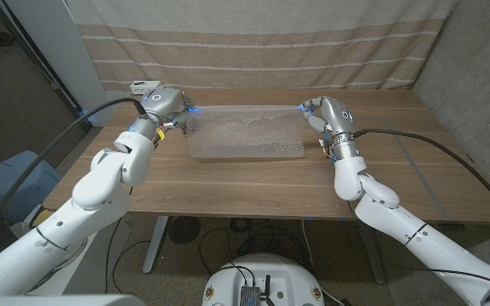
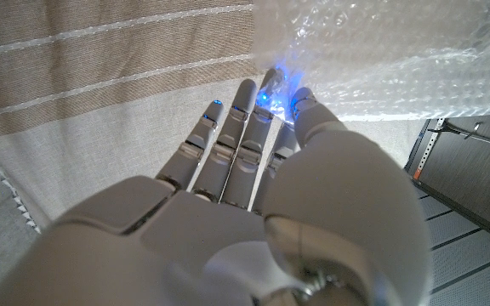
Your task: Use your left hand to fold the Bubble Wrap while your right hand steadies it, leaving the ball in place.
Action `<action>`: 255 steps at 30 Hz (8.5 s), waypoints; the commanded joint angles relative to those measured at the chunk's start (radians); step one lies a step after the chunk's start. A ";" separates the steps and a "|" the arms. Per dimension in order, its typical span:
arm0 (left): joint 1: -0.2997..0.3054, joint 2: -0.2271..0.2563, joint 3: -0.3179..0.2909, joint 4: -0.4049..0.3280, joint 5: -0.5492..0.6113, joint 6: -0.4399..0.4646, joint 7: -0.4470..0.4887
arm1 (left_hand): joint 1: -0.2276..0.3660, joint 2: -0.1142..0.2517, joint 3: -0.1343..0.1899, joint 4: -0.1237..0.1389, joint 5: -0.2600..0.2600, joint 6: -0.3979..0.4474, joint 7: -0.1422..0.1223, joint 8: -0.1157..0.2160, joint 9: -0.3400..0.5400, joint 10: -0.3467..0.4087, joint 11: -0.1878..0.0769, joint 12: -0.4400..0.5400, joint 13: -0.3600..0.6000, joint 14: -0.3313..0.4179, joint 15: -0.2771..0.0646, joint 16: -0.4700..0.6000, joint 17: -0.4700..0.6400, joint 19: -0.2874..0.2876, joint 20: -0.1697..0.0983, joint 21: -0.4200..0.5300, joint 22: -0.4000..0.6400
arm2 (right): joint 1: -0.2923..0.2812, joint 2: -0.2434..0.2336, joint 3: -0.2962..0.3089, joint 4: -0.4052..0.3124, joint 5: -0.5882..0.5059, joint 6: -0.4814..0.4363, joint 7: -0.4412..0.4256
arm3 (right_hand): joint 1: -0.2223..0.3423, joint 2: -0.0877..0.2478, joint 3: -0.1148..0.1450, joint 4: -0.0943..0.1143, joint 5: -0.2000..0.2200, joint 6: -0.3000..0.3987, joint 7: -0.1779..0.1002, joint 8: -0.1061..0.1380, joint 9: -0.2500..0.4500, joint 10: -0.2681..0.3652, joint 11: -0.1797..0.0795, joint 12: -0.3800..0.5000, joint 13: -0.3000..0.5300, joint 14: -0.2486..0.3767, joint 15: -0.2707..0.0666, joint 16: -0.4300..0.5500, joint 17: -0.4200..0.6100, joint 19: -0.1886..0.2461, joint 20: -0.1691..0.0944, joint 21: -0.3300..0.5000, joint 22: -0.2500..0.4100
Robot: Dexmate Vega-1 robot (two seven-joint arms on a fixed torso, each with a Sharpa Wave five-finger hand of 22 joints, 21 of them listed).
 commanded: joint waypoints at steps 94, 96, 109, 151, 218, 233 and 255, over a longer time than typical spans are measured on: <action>-0.447 -0.114 0.569 0.405 0.059 0.182 0.224 | -0.255 0.019 -0.089 0.120 0.011 -0.367 -0.023 -0.078 -0.029 -0.410 0.100 -0.106 -0.064 -0.184 -0.037 -0.013 0.012 0.005 0.003 0.034 0.005 | 0.236 0.016 -0.255 0.150 0.062 -0.125 0.118 | -0.072 0.009 0.013 0.012 0.009 -0.269 -0.044 -0.027 -0.004 -0.328 -0.011 -0.230 -0.076 -0.096 -0.077 -0.060 0.068 0.090 0.008 0.052 0.009; -0.431 -0.110 0.555 0.380 0.043 0.181 0.210 | -0.258 0.018 -0.086 0.119 0.012 -0.362 -0.016 -0.079 -0.029 -0.402 0.100 -0.103 -0.064 -0.175 -0.039 -0.012 0.011 0.014 0.002 0.039 0.005 | 0.226 0.006 -0.252 0.127 0.059 -0.123 0.141 | -0.073 0.009 0.014 0.012 0.009 -0.269 -0.043 -0.028 -0.004 -0.330 -0.011 -0.231 -0.076 -0.098 -0.074 -0.062 0.068 0.092 0.009 0.054 0.010; -0.306 -0.064 0.462 0.244 -0.056 0.155 0.207 | -0.274 0.022 -0.071 0.124 0.012 -0.318 0.005 -0.074 -0.029 -0.370 0.107 -0.092 -0.060 -0.144 -0.034 -0.011 0.012 0.023 0.006 0.045 0.006 | 0.146 -0.025 -0.238 -0.005 0.027 -0.113 0.227 | -0.075 0.018 0.020 0.015 0.009 -0.267 -0.038 -0.031 -0.004 -0.335 -0.010 -0.233 -0.072 -0.099 -0.070 -0.067 0.069 0.090 0.011 0.057 0.011; -0.108 0.035 0.328 0.146 -0.373 0.048 0.210 | -0.297 0.029 0.026 0.119 0.039 -0.250 0.080 -0.090 -0.032 -0.283 0.178 -0.085 -0.073 -0.056 0.007 -0.017 0.008 0.078 0.048 0.081 0.006 | 0.065 0.023 -0.265 -0.022 0.041 -0.071 0.367 | -0.144 0.040 0.033 0.063 0.008 -0.293 -0.026 -0.061 -0.005 -0.323 0.019 -0.241 -0.073 -0.089 -0.037 -0.086 0.069 0.081 0.026 0.071 0.015; -0.110 0.120 0.360 0.091 -0.170 0.117 0.114 | -0.643 0.038 0.129 0.196 0.028 -0.031 0.137 -0.081 -0.028 -0.184 0.212 -0.103 -0.085 0.038 0.030 -0.024 0.001 0.176 0.087 0.060 -0.007 | 0.137 0.005 -0.323 0.001 -0.022 0.080 0.442 | -0.120 0.091 0.160 0.062 0.033 -0.358 -0.055 -0.099 -0.003 -0.404 -0.017 -0.323 -0.085 -0.178 -0.066 -0.123 0.096 0.017 0.000 0.083 0.014; -0.135 0.125 0.350 0.158 -0.252 0.093 0.035 | -0.798 -0.065 0.108 0.241 -0.007 -0.174 0.136 -0.131 -0.031 -0.301 0.223 -0.164 -0.095 -0.083 0.056 -0.054 0.011 0.166 0.076 0.018 -0.017 | 0.203 0.062 -0.364 0.073 -0.008 0.059 0.611 | -0.075 0.063 0.226 0.102 0.018 -0.564 -0.081 -0.123 0.000 -0.558 -0.039 -0.395 -0.079 -0.349 -0.057 -0.179 0.107 -0.049 -0.014 0.090 0.016; -0.241 0.124 0.428 0.225 -0.271 0.054 -0.071 | -1.056 -0.135 -0.025 0.331 0.003 -0.202 0.170 -0.090 -0.038 -0.267 0.243 -0.131 -0.105 -0.025 0.074 -0.018 0.009 0.142 0.054 -0.075 -0.017 | 0.282 0.075 -0.429 0.119 -0.022 -0.085 0.782 | -0.133 0.036 0.177 0.137 0.004 -0.598 -0.042 -0.091 0.000 -0.632 -0.006 -0.392 -0.083 -0.421 -0.009 -0.207 0.085 -0.106 0.007 0.077 0.006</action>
